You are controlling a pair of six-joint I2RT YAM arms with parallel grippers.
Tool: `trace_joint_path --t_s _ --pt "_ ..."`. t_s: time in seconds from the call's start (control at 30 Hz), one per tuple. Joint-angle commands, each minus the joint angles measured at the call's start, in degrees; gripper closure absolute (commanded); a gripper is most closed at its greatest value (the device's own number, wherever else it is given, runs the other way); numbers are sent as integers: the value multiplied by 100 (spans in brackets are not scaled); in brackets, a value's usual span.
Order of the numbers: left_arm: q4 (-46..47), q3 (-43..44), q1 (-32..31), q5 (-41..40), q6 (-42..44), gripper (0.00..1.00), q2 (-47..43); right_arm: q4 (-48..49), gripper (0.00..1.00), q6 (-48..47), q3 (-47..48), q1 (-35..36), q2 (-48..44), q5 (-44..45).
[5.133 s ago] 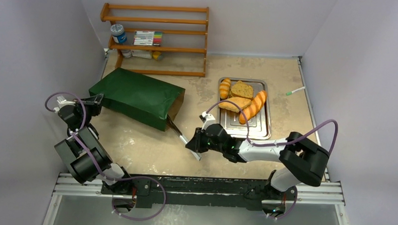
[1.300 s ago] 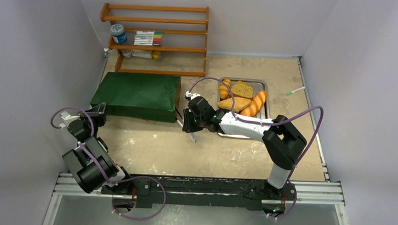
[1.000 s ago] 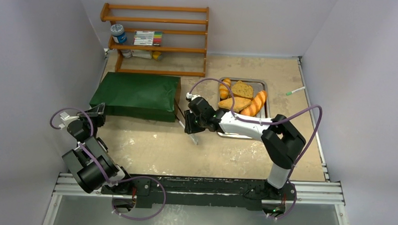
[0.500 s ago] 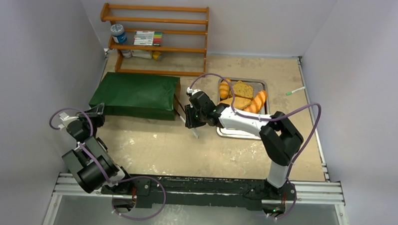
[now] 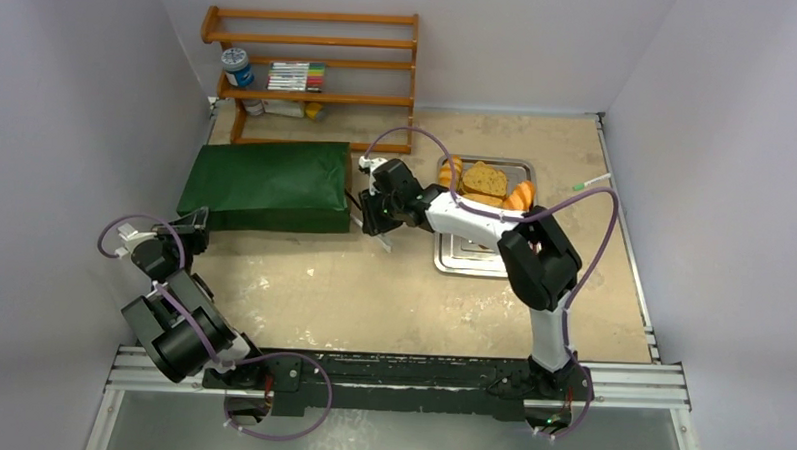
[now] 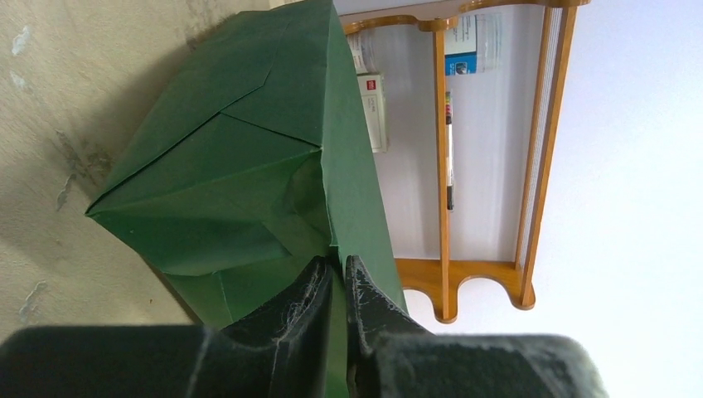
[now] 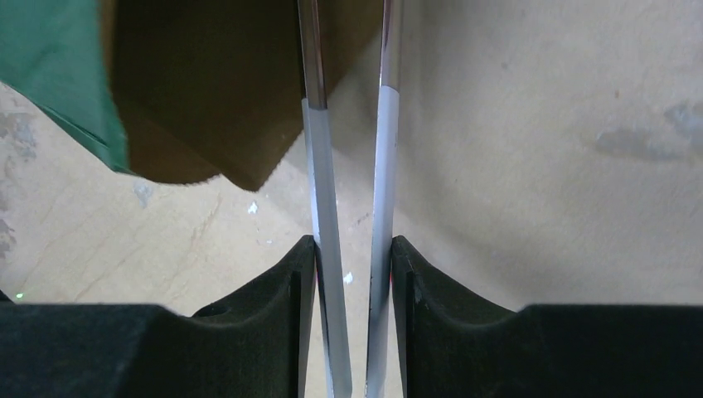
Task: Take the fake bread out of the paper bag
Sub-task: Take out the fake bread from the paper bag.
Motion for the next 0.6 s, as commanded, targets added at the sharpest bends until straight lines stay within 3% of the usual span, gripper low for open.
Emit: trace_joint_path --t_s 0.0,0.27,0.33,0.47,0.57 --pt "244 252 53 114 271 90 56 -21 62 -495 645 -88 92 -486" --pt "242 252 67 100 348 91 149 -136 64 -717 1141 -122 604 -616" --pt "249 256 84 108 335 91 149 -88 70 -718 1138 -131 636 -622" --pt "332 232 127 74 232 87 151 -15 95 -601 969 -142 506 -488" --pt "590 85 181 -81 -12 83 146 114 100 -447 547 -151 173 -275"
